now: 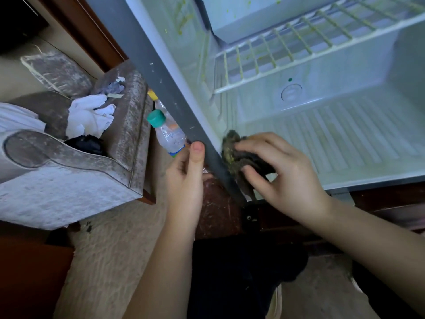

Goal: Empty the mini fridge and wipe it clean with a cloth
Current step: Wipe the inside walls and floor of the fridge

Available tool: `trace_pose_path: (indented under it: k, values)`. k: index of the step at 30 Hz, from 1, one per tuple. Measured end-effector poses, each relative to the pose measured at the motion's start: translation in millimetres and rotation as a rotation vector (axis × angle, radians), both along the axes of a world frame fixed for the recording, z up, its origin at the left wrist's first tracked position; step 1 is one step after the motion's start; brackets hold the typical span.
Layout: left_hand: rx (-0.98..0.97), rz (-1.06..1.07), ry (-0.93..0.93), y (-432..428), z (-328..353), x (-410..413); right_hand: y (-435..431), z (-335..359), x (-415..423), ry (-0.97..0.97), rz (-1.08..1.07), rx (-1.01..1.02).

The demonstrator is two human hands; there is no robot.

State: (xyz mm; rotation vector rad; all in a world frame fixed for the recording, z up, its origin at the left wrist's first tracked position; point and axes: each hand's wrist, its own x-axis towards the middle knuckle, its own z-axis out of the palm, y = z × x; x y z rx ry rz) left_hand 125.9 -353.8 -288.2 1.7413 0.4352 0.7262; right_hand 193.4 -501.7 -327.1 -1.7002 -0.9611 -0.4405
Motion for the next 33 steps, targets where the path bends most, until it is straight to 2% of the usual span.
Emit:
trace_pose_path:
  k: [3, 5, 7, 10, 13, 24, 28, 33]
  values:
    - [0.126, 0.077, -0.1, -7, 6, -1, -12, -28, 10, 0.076, -0.036, -0.185]
    - [0.117, 0.096, -0.189, -14, 10, -1, -10, -21, 15, 0.151, -0.148, -0.088]
    - [0.081, 0.08, -0.237, -19, 13, 0, -2, 1, 18, 0.141, -0.22, 0.094]
    - [0.063, 0.076, -0.256, -22, 15, 1, 19, 27, 13, 0.048, -0.159, 0.184]
    - [0.057, 0.123, -0.203, -22, 17, 2, 38, 29, 22, 0.099, -0.146, 0.182]
    - [0.048, 0.199, -0.266, -41, 11, 6, 65, 26, 104, 0.205, -0.191, -0.056]
    - [0.077, 0.184, -0.273, -40, 10, 8, 51, 14, 94, 0.227, -0.119, -0.051]
    - [0.062, 0.148, -0.305, -39, 13, 7, 18, 17, 50, 0.101, -0.025, -0.048]
